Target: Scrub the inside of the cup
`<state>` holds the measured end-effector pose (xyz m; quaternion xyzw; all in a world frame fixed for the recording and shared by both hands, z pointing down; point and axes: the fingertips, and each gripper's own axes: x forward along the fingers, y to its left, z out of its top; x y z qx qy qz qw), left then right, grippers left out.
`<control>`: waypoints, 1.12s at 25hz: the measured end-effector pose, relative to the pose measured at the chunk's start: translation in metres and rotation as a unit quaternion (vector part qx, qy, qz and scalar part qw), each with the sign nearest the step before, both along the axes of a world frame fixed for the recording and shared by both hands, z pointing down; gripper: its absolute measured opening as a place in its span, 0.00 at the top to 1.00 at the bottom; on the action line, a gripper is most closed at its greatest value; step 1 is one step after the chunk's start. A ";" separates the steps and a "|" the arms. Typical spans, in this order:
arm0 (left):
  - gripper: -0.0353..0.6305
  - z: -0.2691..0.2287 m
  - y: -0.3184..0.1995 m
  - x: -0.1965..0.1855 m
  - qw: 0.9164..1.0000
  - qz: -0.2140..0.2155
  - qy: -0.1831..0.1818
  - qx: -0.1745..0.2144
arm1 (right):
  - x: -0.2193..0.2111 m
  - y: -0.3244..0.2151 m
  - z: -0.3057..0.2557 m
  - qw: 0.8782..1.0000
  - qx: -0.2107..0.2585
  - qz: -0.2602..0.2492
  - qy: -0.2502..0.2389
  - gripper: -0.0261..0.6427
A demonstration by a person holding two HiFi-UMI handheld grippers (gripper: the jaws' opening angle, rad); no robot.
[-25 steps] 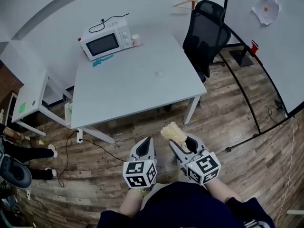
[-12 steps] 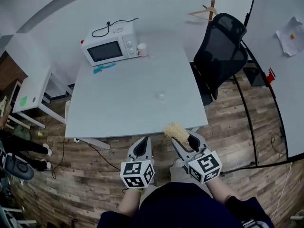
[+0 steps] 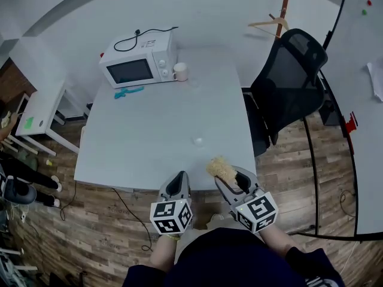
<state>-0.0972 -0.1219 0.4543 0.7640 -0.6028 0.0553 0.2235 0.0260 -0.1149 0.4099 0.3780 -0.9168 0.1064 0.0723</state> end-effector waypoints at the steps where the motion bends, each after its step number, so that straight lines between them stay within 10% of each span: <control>1: 0.92 0.002 -0.006 0.002 1.000 -0.002 -0.002 -0.002 | 0.001 -0.006 0.001 1.000 -0.001 -0.002 -0.001 0.69; 16: 0.92 0.048 -0.057 0.000 0.999 -0.013 -0.006 -0.041 | 0.012 -0.062 0.024 0.999 -0.036 0.015 -0.013 0.69; 26: 0.91 0.098 -0.116 0.013 0.994 0.071 -0.029 -0.077 | 0.020 -0.116 0.054 0.996 -0.064 0.059 0.006 0.69; 28: 0.68 0.116 -0.123 0.022 0.987 0.118 -0.061 -0.094 | 0.021 -0.127 0.058 0.995 -0.069 0.066 0.008 0.69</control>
